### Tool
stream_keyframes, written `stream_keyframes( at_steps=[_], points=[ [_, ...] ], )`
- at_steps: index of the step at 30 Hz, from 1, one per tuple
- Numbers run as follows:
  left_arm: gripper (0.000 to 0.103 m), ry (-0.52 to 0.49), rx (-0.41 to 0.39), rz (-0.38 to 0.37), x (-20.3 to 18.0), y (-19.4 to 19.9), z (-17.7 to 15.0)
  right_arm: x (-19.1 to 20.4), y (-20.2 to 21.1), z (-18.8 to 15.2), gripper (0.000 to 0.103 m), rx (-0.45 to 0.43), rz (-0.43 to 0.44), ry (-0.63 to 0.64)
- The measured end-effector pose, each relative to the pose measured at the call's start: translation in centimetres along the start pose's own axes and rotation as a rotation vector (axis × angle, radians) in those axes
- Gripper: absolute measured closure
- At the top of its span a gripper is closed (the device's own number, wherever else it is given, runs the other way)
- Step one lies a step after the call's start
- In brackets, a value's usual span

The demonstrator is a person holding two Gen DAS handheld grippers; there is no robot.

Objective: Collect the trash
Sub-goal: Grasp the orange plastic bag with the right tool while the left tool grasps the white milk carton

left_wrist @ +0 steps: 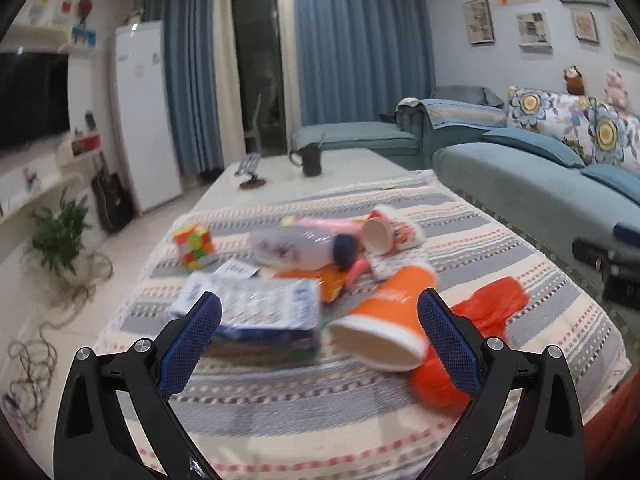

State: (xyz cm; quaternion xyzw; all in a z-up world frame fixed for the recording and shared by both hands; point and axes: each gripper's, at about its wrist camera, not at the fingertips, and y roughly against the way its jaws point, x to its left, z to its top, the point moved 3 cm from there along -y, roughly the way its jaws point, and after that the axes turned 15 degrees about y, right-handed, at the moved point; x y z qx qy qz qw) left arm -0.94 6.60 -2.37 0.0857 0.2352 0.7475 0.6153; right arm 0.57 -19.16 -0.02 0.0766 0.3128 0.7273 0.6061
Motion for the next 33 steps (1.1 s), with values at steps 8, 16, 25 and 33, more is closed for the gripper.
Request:
stream_keyframes(
  at_steps=[8, 16, 25, 33],
  points=[
    [0.01, 0.273, 0.096, 0.047, 9.2, -1.4, 2.1, 6.2, -0.7, 0.3, 0.02, 0.022, 0.162, 0.079],
    [0.01, 0.479, 0.324, -0.023, 9.7, -5.7, 2.1, 10.0, -4.8, -1.3, 0.009, 0.172, 0.251, 0.096],
    [0.009, 0.606, 0.393, 0.043, 9.2, -11.0, 2.8, 11.0, -6.2, -1.2, 0.009, 0.199, 0.288, 0.104],
    [0.009, 0.508, 0.444, 0.051, 6.4, -14.4, 2.1, 10.0, -7.5, -1.6, 0.031, 0.24, 0.428, 0.022]
  ],
)
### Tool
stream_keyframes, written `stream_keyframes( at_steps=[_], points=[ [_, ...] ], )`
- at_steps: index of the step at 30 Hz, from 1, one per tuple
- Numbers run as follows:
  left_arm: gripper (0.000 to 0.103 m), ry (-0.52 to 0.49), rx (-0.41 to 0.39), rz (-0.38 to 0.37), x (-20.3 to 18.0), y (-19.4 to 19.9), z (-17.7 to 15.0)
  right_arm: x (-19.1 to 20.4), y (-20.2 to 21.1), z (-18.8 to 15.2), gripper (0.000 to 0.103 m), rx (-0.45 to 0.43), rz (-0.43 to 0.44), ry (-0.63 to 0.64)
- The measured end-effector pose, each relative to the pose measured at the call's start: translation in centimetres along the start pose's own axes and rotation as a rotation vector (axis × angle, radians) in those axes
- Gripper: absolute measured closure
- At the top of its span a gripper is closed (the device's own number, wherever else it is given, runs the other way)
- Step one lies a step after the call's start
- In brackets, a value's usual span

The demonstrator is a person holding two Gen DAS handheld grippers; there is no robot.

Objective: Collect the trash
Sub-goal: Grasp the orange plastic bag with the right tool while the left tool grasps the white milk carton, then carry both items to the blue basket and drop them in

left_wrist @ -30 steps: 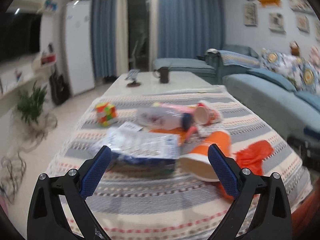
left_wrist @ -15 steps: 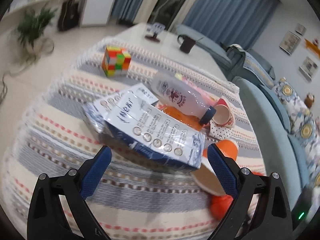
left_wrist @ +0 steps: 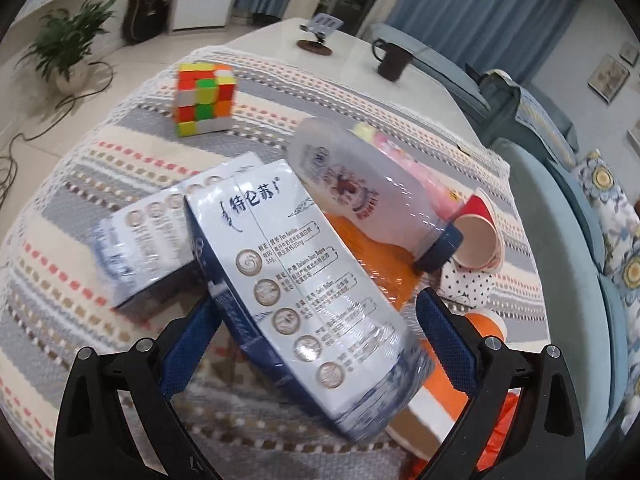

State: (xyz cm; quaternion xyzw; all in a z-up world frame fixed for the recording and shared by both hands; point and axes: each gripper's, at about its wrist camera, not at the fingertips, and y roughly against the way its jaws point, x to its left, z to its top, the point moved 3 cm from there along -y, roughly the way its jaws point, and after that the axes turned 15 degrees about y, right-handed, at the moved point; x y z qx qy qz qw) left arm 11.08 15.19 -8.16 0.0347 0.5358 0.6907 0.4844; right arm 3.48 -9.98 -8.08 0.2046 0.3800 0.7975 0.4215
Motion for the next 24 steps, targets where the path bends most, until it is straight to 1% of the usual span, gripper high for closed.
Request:
stream_keyframes(
  at_steps=[1, 2, 3, 4, 5, 6, 9, 11, 12, 14, 18, 24],
  points=[
    [0.01, -0.014, 0.002, -0.003, -0.4, -0.2, -0.1, 0.0, 0.0, 0.0, 0.039, 0.0, 0.036, -0.004],
    [0.012, -0.033, 0.0, -0.002, -0.8, -0.2, -0.2, 0.0, 0.1, 0.0, 0.042, -0.001, 0.056, -0.005],
    [0.014, -0.067, -0.006, 0.012, -1.3, -0.3, -0.5, 0.0, 0.2, 0.1, 0.047, -0.004, 0.064, -0.002],
    [0.02, -0.096, -0.007, 0.026, -1.6, -0.4, -0.8, 0.0, 0.4, 0.1, 0.051, -0.01, 0.068, 0.004],
    [0.024, -0.121, -0.004, 0.028, -1.9, -0.5, -1.1, 0.1, 0.5, 0.1, 0.054, -0.013, 0.074, 0.005],
    [0.025, -0.134, -0.006, 0.026, -2.1, -0.5, -1.3, 0.0, 0.7, 0.1, 0.059, -0.017, 0.084, 0.003],
    [0.03, -0.176, -0.025, 0.01, -2.3, 0.1, -2.0, -0.4, 1.1, -0.1, 0.065, -0.024, 0.116, -0.013],
    [0.035, -0.195, -0.042, 0.003, -2.3, 0.7, -2.3, -0.8, 1.5, -0.2, 0.069, -0.035, 0.127, -0.021],
    [0.036, -0.201, -0.051, -0.019, -2.3, 1.3, -2.5, -0.9, 1.8, -0.1, 0.071, -0.045, 0.124, -0.019],
    [0.038, -0.22, -0.059, -0.053, -2.5, 2.0, -2.9, -1.0, 2.6, 0.0, 0.072, -0.072, 0.109, -0.012],
    [0.038, -0.284, -0.098, -0.099, -3.7, 3.8, -3.8, -1.9, 4.3, 0.4, 0.073, -0.13, 0.056, 0.006],
    [0.038, -0.35, -0.135, -0.232, -6.7, 6.4, -5.3, -3.9, 6.5, 0.6, 0.074, -0.184, -0.045, 0.001]
  ],
)
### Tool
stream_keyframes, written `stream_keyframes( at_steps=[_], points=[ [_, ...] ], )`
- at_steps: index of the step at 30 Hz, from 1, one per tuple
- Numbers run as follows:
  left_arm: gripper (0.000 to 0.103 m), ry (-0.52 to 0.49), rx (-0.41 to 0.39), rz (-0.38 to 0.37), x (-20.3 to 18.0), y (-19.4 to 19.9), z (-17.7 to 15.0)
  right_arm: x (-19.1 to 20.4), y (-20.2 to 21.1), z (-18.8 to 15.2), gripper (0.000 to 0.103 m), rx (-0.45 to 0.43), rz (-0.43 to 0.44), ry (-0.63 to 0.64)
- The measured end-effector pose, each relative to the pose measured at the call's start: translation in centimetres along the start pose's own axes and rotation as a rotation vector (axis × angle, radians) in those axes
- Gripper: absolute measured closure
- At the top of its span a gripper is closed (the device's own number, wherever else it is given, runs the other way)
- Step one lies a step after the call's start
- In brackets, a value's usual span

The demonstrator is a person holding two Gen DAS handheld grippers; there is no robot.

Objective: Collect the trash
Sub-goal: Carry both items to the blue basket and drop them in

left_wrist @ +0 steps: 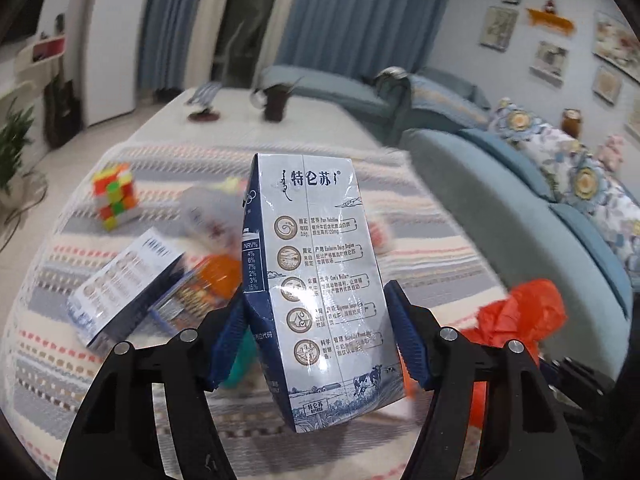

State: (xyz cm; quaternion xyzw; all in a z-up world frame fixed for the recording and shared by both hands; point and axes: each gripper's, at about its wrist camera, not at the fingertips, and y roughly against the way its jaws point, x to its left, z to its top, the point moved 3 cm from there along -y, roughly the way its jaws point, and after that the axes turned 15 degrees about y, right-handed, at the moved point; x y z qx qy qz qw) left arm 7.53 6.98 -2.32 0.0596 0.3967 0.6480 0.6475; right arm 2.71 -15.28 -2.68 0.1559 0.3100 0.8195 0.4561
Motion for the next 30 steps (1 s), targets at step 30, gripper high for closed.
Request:
stream_keyframes(
  at_steps=[30],
  points=[
    [0.038, -0.209, 0.299, -0.315, -30.9, -16.4, -9.3, -33.6, 1.6, -7.2, 0.074, 0.2, -0.396, -0.334]
  ],
)
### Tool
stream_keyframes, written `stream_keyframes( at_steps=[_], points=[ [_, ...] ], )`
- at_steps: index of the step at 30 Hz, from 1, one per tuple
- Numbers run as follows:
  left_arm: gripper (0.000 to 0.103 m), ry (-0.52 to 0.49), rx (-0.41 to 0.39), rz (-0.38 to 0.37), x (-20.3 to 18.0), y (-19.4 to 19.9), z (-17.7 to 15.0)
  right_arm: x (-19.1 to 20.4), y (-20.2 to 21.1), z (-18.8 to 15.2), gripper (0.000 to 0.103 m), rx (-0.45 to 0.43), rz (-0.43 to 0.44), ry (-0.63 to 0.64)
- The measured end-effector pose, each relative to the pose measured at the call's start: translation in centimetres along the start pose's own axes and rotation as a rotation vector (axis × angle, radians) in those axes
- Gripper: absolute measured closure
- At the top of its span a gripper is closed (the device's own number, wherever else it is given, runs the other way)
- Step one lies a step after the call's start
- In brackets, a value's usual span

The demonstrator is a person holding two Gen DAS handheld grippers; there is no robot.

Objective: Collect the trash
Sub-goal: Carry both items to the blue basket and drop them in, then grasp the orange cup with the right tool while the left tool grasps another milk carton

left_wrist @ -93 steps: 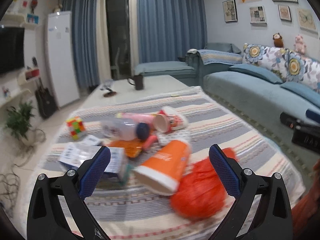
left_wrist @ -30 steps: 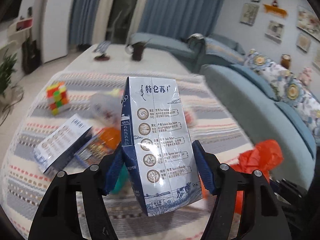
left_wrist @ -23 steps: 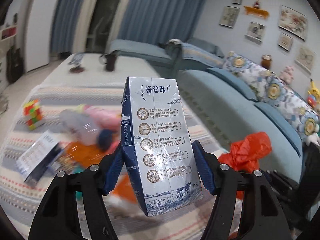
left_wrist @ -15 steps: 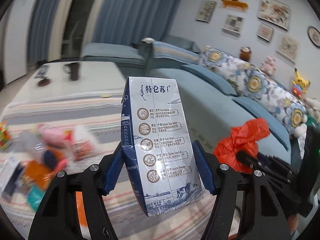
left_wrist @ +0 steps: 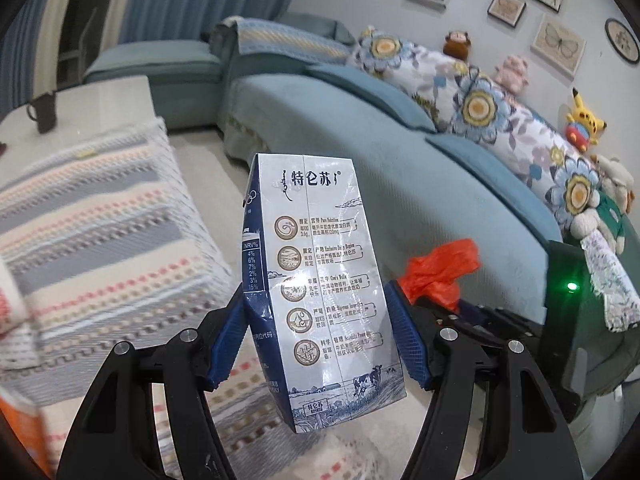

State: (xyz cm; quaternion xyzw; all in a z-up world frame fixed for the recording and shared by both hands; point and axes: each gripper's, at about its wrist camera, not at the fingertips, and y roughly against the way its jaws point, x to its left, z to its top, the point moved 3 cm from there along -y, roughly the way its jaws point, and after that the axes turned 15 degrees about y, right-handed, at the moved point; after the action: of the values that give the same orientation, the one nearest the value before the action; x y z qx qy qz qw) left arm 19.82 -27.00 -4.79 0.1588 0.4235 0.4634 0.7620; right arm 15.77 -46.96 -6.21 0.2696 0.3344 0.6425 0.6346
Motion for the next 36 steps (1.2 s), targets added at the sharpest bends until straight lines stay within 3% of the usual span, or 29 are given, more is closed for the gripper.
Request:
stream_keyframes(
  at_steps=[5, 8, 9, 10, 11, 18, 27, 36],
  points=[
    [0.038, -0.012, 0.059, 0.003, 0.0, -3.6, -1.2, -0.1, -3.8, -2.0, 0.07, 0.097, 0.012, -0.054],
    [0.037, -0.018, 0.071, -0.005, 0.2, -4.6, -1.6, -0.3, -5.0, -2.6, 0.062, 0.133, 0.027, -0.083],
    [0.036, -0.02, 0.07, -0.001, 0.3, -4.7, -1.7, -0.2, -5.2, -2.7, 0.056, 0.138, 0.03, -0.089],
    [0.03, -0.021, 0.069, 0.005, 0.7, -4.4, -1.6, -0.2, -5.3, -2.7, 0.043, 0.143, 0.029, -0.095],
    [0.026, -0.021, 0.065, 0.009, 0.7, -4.3, -1.5, -0.3, -5.3, -2.8, 0.04, 0.139, 0.022, -0.101],
    [0.025, -0.008, 0.041, 0.012, 1.7, -2.4, -0.9, -0.3, -4.2, -2.7, 0.038, 0.108, 0.007, -0.096],
    [0.026, 0.021, -0.03, 0.008, 3.2, 3.3, 0.1, 2.4, 0.7, -0.1, 0.038, -0.001, 0.005, 0.001],
    [0.026, 0.068, -0.195, 0.058, 7.8, 16.7, 2.7, 10.7, 10.7, 4.2, 0.038, -0.187, 0.098, 0.114]
  ],
)
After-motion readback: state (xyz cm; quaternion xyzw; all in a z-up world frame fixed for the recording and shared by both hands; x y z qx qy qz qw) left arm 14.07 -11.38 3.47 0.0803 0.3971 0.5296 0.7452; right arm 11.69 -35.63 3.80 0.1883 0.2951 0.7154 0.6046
